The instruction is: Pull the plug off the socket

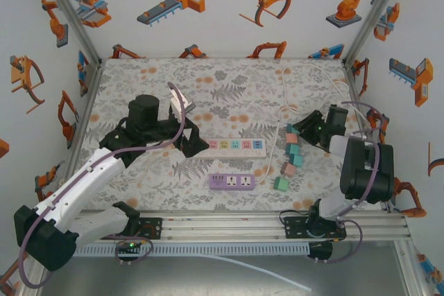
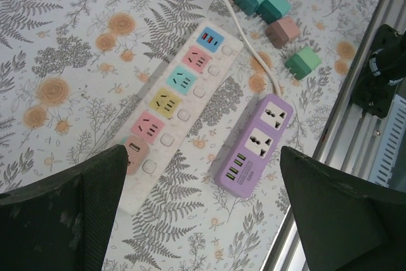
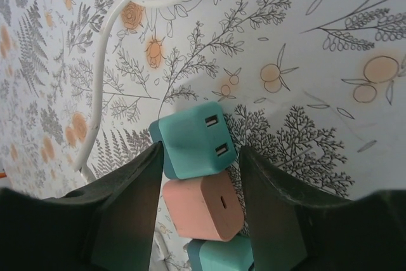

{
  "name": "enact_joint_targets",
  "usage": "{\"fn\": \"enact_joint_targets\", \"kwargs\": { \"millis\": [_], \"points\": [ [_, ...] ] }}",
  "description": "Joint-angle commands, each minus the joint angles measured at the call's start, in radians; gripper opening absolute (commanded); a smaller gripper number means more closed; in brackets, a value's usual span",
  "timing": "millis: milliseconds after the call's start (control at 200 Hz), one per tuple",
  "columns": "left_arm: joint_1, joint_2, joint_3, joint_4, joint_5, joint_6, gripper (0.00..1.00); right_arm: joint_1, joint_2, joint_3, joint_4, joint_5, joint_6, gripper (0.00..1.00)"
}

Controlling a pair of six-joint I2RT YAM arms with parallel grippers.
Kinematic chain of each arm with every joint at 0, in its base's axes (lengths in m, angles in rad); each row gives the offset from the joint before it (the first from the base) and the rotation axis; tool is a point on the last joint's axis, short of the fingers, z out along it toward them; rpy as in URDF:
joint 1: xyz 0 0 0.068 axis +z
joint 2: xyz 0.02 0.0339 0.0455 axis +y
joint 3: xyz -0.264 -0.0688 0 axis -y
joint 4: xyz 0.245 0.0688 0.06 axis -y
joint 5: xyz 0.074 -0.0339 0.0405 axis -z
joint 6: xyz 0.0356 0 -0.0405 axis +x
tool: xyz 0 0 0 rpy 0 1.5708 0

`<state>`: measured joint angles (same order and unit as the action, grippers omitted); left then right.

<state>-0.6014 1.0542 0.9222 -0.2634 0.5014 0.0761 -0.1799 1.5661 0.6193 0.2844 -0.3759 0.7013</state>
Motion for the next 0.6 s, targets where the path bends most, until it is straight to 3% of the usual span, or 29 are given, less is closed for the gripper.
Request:
{"fn": "enact_joint_targets", "kwargs": {
  "millis": [0,210,406,596],
  "points": [
    [0.000,-0.014,0.000,-0.020,-0.040,0.012,0.97,-0.002,-0.069,0.023,-0.050,0.029,-0.043,0.49],
    [0.013,-0.033,-0.014,-0.007,-0.172,-0.038,0.97,0.099,-0.224,0.086,-0.154,0.072,-0.185,0.49],
    [0.095,-0.018,-0.036,0.020,-0.197,-0.144,0.99,0.346,-0.321,0.173,-0.188,0.138,-0.421,0.48],
    [0.169,0.033,-0.046,0.007,-0.224,-0.226,0.95,0.568,-0.273,0.295,-0.236,0.073,-0.636,0.48]
  ]
}}
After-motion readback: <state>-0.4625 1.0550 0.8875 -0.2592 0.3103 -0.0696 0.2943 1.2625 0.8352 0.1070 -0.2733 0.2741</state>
